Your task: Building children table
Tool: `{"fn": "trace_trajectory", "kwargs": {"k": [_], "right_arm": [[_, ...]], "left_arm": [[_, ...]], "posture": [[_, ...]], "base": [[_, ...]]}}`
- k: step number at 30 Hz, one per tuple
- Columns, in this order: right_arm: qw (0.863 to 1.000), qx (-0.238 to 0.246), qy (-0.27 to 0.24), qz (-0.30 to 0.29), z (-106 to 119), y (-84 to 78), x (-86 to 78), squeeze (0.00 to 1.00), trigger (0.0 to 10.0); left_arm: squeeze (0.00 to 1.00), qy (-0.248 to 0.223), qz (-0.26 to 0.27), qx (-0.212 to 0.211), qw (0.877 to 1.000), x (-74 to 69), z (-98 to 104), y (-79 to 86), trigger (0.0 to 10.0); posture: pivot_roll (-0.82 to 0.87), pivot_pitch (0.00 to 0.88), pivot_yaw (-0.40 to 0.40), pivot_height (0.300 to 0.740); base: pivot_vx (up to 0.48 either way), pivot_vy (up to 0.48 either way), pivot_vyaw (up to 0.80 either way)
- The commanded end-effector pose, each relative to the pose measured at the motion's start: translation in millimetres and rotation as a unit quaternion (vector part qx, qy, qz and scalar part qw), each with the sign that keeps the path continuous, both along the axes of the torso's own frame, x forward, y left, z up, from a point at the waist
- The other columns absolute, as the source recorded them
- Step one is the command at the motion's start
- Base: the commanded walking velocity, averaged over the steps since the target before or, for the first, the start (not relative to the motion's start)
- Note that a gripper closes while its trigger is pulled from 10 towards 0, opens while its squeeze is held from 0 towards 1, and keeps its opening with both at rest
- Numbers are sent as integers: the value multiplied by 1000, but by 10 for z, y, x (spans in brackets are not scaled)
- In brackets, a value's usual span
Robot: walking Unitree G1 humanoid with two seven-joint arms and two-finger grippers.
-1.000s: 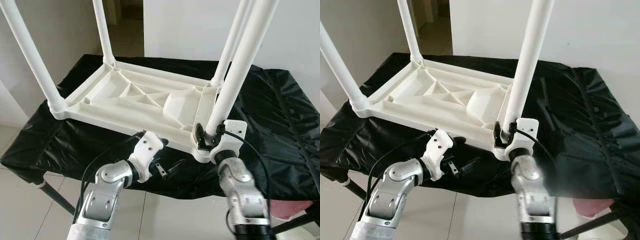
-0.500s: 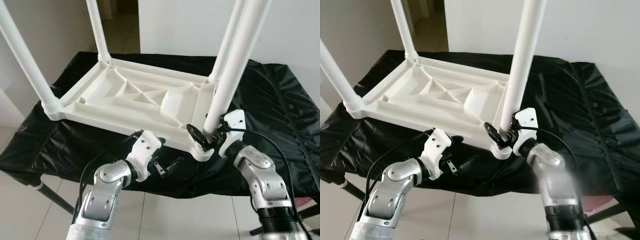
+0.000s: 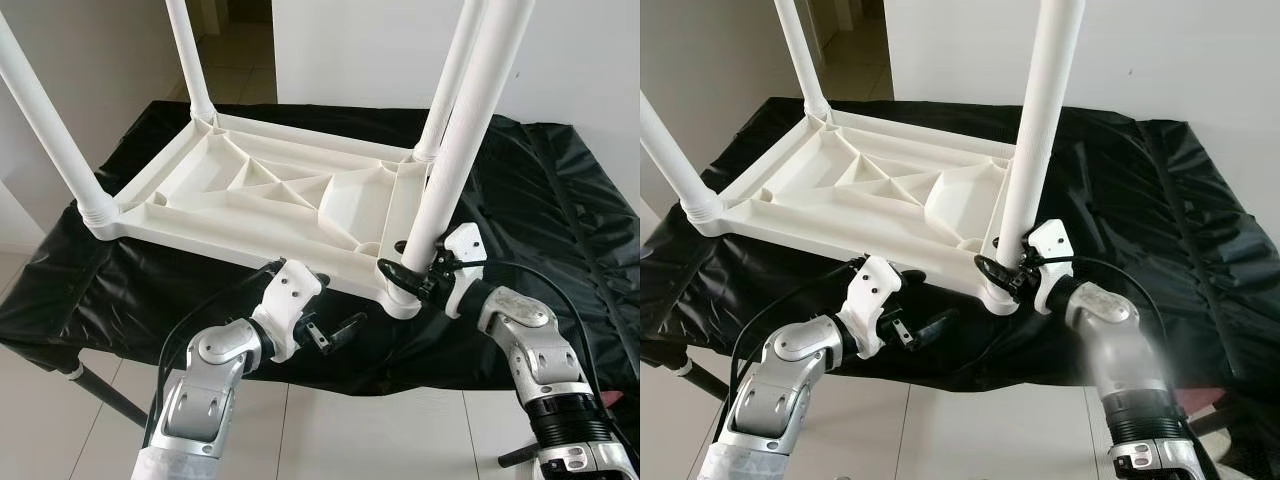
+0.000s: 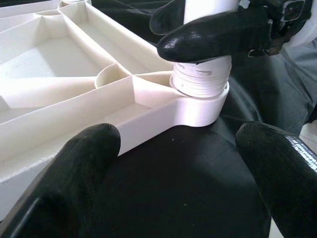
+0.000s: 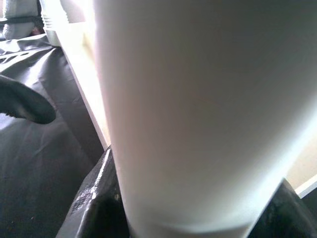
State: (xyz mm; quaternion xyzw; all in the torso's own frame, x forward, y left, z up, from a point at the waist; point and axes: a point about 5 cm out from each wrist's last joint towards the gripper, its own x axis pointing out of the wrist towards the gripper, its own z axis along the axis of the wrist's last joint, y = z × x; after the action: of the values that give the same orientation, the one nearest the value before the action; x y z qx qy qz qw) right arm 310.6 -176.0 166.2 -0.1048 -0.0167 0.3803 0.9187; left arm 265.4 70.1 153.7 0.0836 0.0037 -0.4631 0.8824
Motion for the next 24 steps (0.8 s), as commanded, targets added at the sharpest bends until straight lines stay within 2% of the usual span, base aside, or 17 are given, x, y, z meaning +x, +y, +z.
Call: {"fn": "trace_trajectory", "kwargs": {"k": [1, 2, 3, 4, 6, 10, 11, 12, 14, 16, 20, 21, 22, 23, 24], "right_arm": [[1000, -9, 26, 16, -118, 42, -11, 0, 0], [1000, -9, 26, 16, -118, 42, -11, 0, 0], [1000, -4, 27, 7, -120, 31, -20, 0, 2471], [999, 6, 33, -3, -120, 26, -27, 0, 10000], [999, 14, 37, -11, -119, 22, -34, 0, 10000], [998, 23, 35, -54, -120, 44, -51, 0, 10000], [995, 30, 31, -86, -120, 60, -53, 0, 10000], [995, 30, 31, -86, -120, 60, -53, 0, 10000], [985, 49, 35, -163, -131, 87, -67, 0, 10000], [975, 60, 33, -213, -137, 102, -97, 0, 10000], [971, 63, 29, -230, -136, 117, -122, 0, 10000], [961, 66, 29, -266, -143, 121, -143, 0, 10000], [961, 66, 29, -266, -143, 121, -143, 0, 10000], [949, 71, 28, -305, -156, 130, -166, 0, 10000], [949, 71, 28, -305, -156, 130, -166, 0, 10000]], "left_arm": [[0, -11, 86, -4, 996, 56, 16, 57, 10000], [0, -11, 86, -4, 996, 56, 16, 57, 10000], [0, -10, 85, -4, 996, 55, 13, 55, 10000], [0, -10, 85, -3, 996, 54, 7, 52, 10000], [0, -9, 85, -3, 996, 52, 3, 51, 10000], [0, -7, 86, -2, 996, 52, -19, 49, 10000], [0, -5, 87, -1, 996, 49, -25, 48, 10000], [0, -5, 87, -1, 996, 49, -25, 48, 10000], [0, -4, 88, 0, 996, 47, -37, 52, 10000], [0, -3, 88, 1, 996, 46, -47, 55, 10000], [0, -2, 89, 1, 996, 45, -50, 55, 10000], [0, -2, 88, 1, 996, 40, -52, 53, 10000], [0, -2, 88, 1, 996, 40, -52, 53, 10000], [0, -1, 88, 0, 996, 32, -56, 50, 10000], [0, -1, 88, 0, 996, 32, -56, 50, 10000]], "posture": [[-29, 122, 23, 740], [-29, 122, 23, 740], [-32, 121, 23, 740], [-33, 121, 22, 740], [-34, 121, 21, 740], [-36, 122, 22, 740], [-36, 124, 21, 740], [-36, 124, 21, 740], [-39, 124, 21, 740], [-39, 125, 18, 740], [-39, 125, 18, 740], [-40, 127, 15, 740], [-40, 127, 15, 740], [-41, 129, 11, 740], [-41, 129, 11, 740]], "base": [[0, 0, 0], [0, 0, 0], [0, 0, 0], [0, 0, 0], [0, 0, 0], [0, 0, 0], [0, 0, 0], [0, 0, 0], [0, 0, 0], [0, 0, 0], [0, 0, 0], [0, 0, 0], [0, 0, 0], [0, 0, 0], [0, 0, 0]]}}
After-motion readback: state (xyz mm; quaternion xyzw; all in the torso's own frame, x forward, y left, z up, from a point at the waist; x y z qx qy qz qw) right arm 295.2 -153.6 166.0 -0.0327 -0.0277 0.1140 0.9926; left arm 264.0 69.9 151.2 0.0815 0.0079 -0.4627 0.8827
